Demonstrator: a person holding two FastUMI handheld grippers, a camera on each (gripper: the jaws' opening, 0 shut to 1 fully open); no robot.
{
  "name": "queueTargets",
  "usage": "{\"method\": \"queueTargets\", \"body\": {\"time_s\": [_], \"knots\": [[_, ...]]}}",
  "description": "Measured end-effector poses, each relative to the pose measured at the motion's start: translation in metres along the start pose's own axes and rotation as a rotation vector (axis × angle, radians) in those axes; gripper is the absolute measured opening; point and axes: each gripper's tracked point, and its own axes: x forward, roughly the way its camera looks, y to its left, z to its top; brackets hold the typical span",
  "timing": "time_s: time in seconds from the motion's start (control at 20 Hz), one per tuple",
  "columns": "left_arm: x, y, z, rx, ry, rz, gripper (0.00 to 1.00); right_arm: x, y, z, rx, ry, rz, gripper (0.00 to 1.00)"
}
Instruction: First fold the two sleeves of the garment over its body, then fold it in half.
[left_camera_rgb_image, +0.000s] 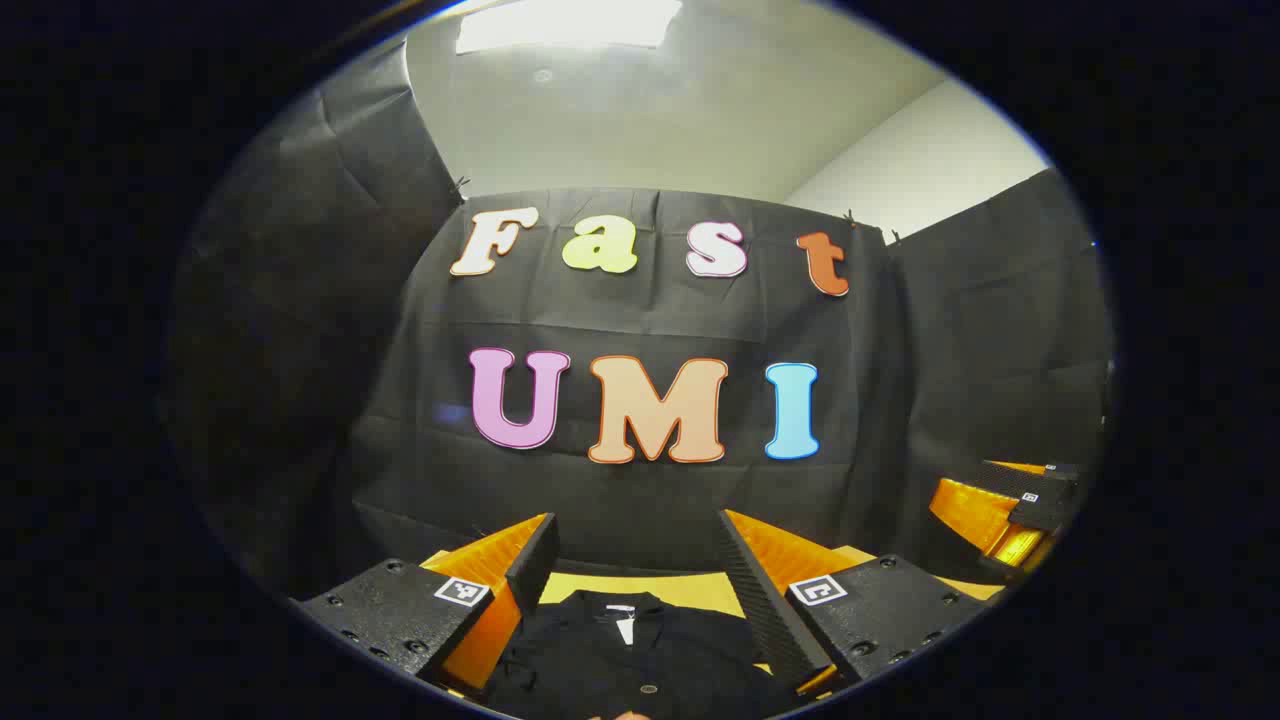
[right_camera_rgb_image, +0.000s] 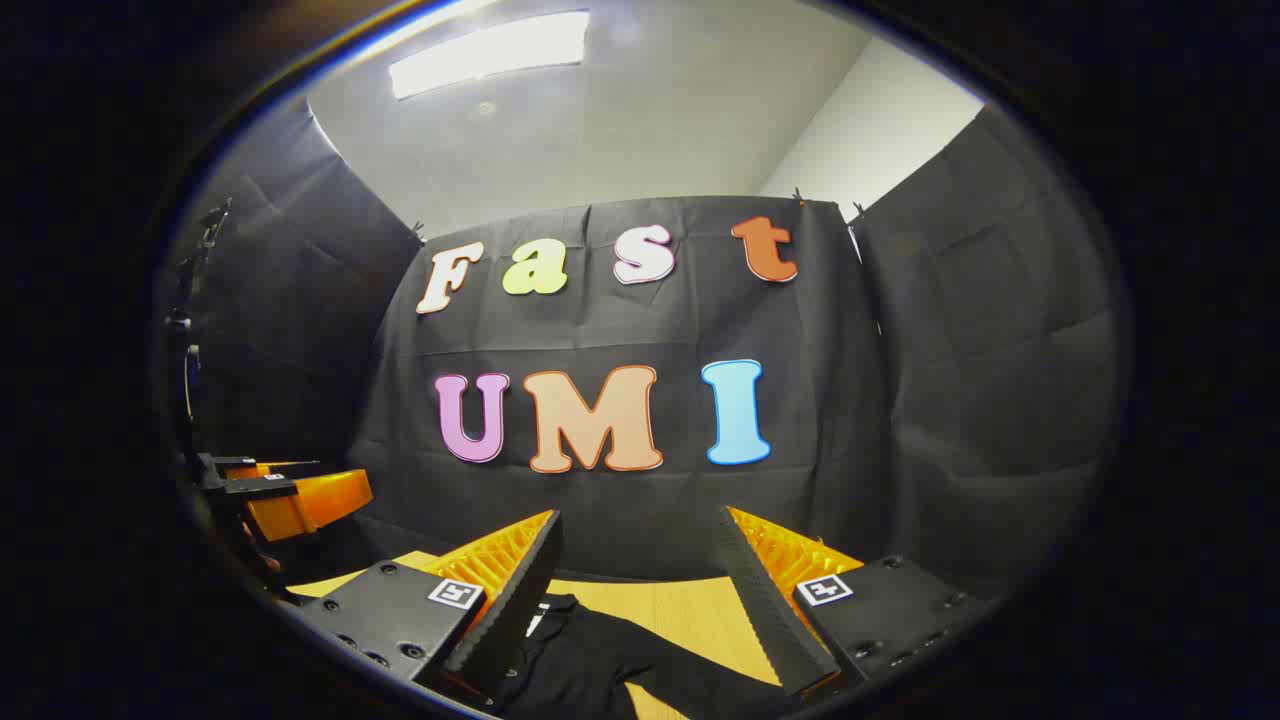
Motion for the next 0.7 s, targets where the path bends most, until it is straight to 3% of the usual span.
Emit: {"method": "queueTargets", "body": {"time_s": [0.7], "knots": [[-0.029,0.083,-0.003,0.098,0.01,0.106,0.93,0.003,0.069,-0.005,0.0,-0.01,0.046,0.98]]}}
